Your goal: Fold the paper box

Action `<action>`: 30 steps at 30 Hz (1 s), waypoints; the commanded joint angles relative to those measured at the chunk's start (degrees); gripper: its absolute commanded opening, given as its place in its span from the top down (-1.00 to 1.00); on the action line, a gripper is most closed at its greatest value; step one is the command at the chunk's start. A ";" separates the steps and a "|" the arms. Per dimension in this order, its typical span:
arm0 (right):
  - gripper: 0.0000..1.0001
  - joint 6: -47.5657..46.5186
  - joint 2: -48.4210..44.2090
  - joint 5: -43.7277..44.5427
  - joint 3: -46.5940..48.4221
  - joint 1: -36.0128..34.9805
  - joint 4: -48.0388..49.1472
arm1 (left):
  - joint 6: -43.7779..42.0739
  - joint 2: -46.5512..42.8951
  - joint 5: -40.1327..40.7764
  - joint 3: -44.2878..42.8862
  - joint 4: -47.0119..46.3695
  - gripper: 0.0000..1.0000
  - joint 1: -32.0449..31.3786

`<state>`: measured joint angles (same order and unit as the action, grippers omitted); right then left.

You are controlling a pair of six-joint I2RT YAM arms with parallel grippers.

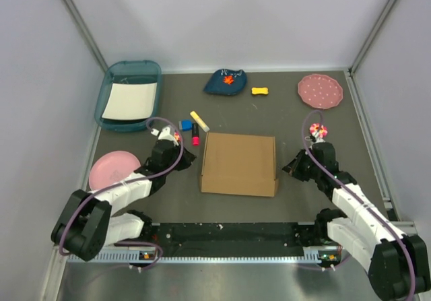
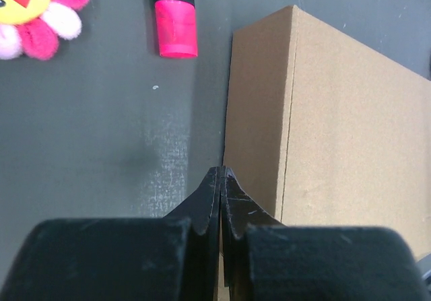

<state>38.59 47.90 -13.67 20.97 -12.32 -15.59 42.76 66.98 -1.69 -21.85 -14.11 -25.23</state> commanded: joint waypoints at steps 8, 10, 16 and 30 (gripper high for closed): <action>1.00 -0.71 5.54 -2.23 -0.84 0.01 9.70 | 1.44 7.11 -7.97 -1.18 -8.39 1.00 0.27; 1.00 -0.71 5.27 -2.85 -0.93 -0.08 11.19 | 1.36 7.20 -7.97 -0.83 -9.01 1.00 0.27; 1.00 -0.54 8.17 -5.75 -0.84 -0.08 14.44 | 1.18 7.72 -8.76 -1.09 -9.88 1.00 0.27; 1.00 0.08 3.35 -10.50 -1.02 -0.08 11.39 | 2.15 5.80 -12.89 0.84 -11.91 1.00 0.27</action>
<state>38.15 55.13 -21.26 18.83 -12.32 -4.21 43.72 75.16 -11.62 -21.76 -21.85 -24.99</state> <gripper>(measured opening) 0.003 0.009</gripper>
